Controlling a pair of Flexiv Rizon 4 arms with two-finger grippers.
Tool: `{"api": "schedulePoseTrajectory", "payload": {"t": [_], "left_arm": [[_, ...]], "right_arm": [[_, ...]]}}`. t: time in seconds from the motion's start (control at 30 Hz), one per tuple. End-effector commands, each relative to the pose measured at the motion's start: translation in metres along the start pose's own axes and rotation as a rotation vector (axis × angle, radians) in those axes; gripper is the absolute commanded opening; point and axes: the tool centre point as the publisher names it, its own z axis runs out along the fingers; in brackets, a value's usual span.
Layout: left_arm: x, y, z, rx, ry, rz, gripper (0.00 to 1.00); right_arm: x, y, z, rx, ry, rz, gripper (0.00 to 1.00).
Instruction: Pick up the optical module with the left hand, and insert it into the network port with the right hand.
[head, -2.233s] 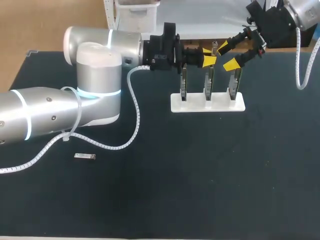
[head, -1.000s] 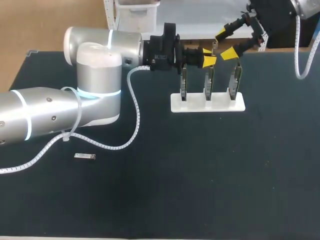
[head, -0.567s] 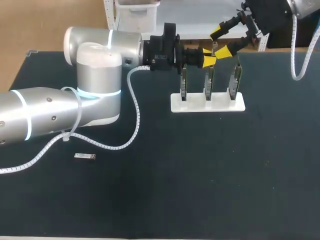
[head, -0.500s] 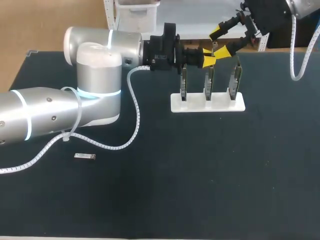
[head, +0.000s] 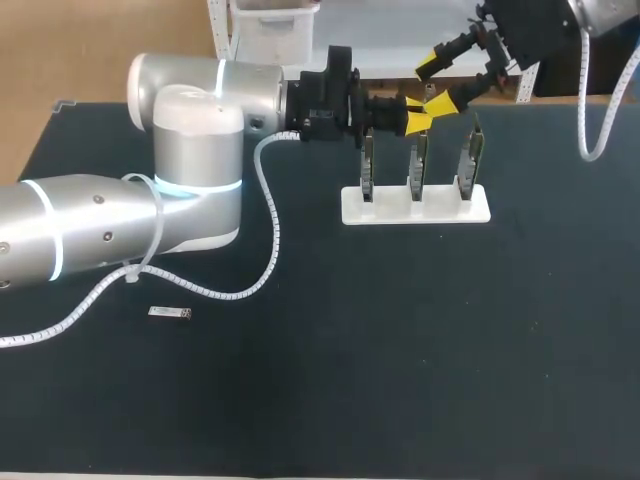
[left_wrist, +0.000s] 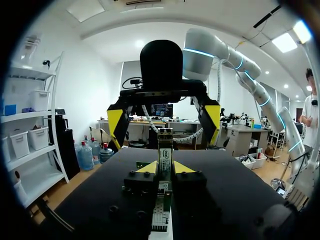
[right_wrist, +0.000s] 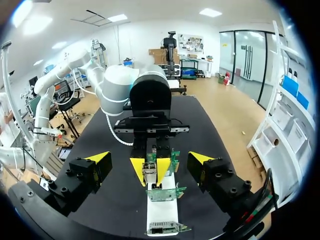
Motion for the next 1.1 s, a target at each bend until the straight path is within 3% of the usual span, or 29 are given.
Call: {"api": "schedulePoseTrajectory", "payload": {"t": [0.03, 0.57, 0.6, 0.63, 1.1], "left_arm": [[0.0004, 0.0011, 0.0006, 0.001, 0.001, 0.0, 0.0], [0.0004, 0.0011, 0.0006, 0.001, 0.001, 0.0, 0.0], [0.0004, 0.0011, 0.0006, 0.001, 0.001, 0.0, 0.0], [0.0004, 0.0011, 0.0006, 0.001, 0.001, 0.0, 0.0], [0.0004, 0.0011, 0.0006, 0.001, 0.001, 0.0, 0.0]], "right_arm": [[0.0005, -0.0017, -0.0002, 0.007, 0.008, 0.006, 1.0], [0.0032, -0.0034, -0.0016, 0.024, 0.009, 0.01, 1.0], [0.0032, -0.0033, -0.0015, 0.023, 0.008, 0.009, 0.4], [0.0031, -0.0033, -0.0015, 0.023, 0.008, 0.008, 0.0], [0.0045, -0.0023, -0.0021, 0.026, 0.013, 0.008, 0.0]]}}
